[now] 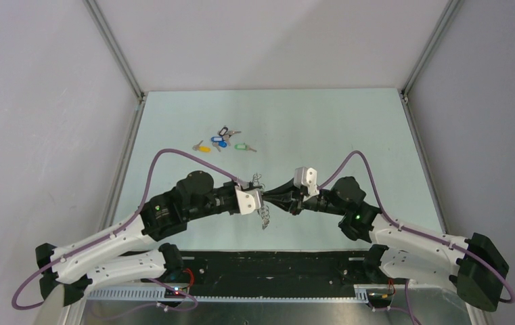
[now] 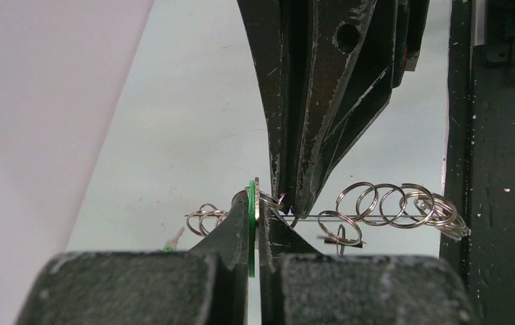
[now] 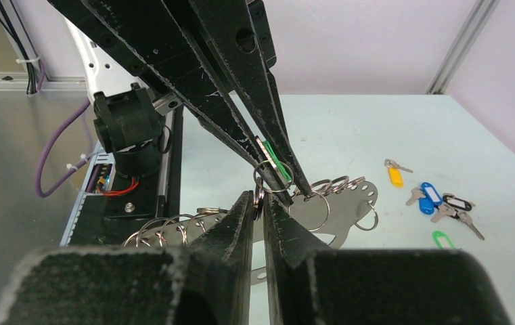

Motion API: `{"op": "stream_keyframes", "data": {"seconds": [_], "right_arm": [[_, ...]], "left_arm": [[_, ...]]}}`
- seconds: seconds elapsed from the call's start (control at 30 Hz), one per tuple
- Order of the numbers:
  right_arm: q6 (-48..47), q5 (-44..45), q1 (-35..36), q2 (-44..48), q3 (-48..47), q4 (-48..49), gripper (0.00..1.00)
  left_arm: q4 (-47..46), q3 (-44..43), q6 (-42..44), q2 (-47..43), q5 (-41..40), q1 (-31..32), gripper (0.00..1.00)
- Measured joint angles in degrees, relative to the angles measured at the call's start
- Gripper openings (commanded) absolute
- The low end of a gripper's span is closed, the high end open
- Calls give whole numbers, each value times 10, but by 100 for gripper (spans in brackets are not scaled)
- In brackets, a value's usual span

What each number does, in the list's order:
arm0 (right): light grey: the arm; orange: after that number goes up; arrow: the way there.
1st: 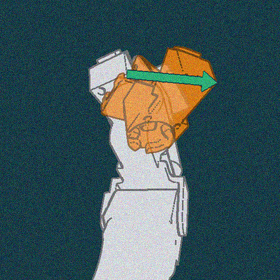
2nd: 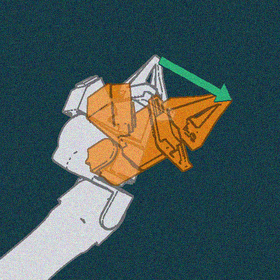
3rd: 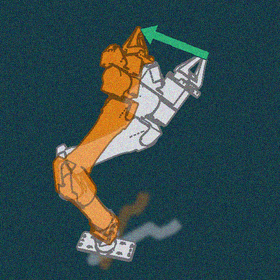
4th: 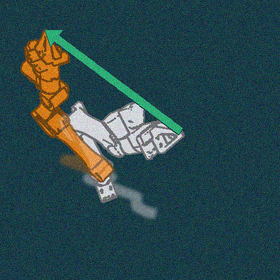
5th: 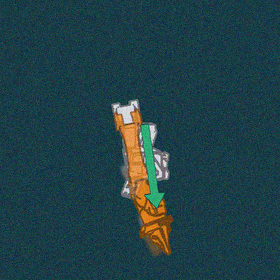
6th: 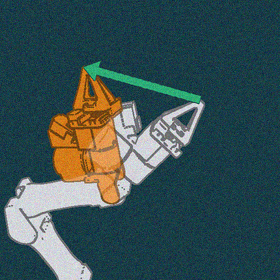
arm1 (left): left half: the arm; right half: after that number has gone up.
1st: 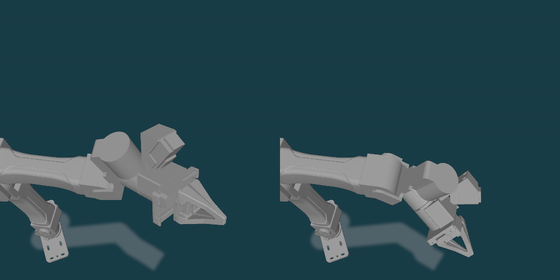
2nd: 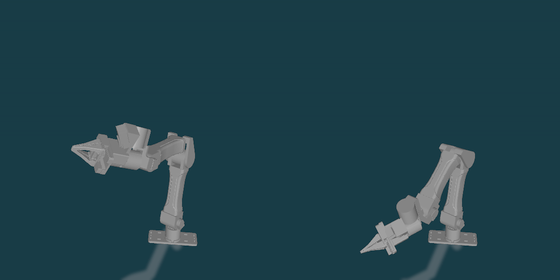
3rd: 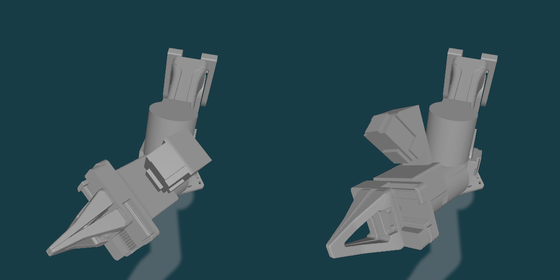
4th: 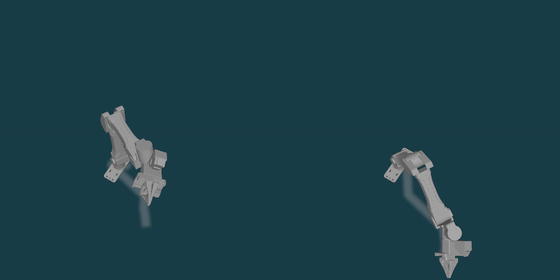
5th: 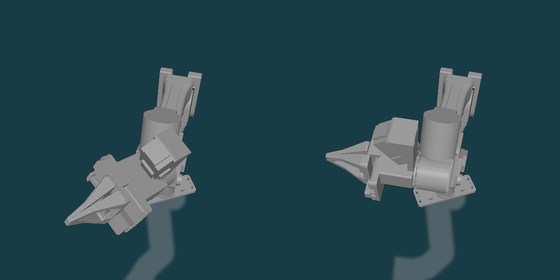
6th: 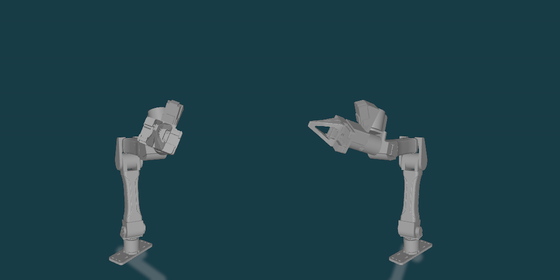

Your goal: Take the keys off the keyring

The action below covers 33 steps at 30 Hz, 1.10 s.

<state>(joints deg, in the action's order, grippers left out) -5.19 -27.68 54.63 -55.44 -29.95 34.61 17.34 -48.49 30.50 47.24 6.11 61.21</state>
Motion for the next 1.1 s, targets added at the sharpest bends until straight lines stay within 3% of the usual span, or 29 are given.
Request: {"op": "stream_keyframes", "data": {"seconds": [0.23, 0.33, 0.7, 1.1], "right_arm": [[11, 3, 0, -2, 0, 4, 13], [17, 5, 0, -2, 0, 5, 0], [28, 7, -4, 13, 4, 7, 0], [97, 13, -7, 66, 75, 162, 0]], "left_arm": [[0, 0, 2, 0, -2, 0, 0], [0, 0, 3, 0, -2, 0, 0], [-12, 0, -7, 1, -1, -2, 0], [-107, 17, -131, -12, 83, -28, 0]]}}
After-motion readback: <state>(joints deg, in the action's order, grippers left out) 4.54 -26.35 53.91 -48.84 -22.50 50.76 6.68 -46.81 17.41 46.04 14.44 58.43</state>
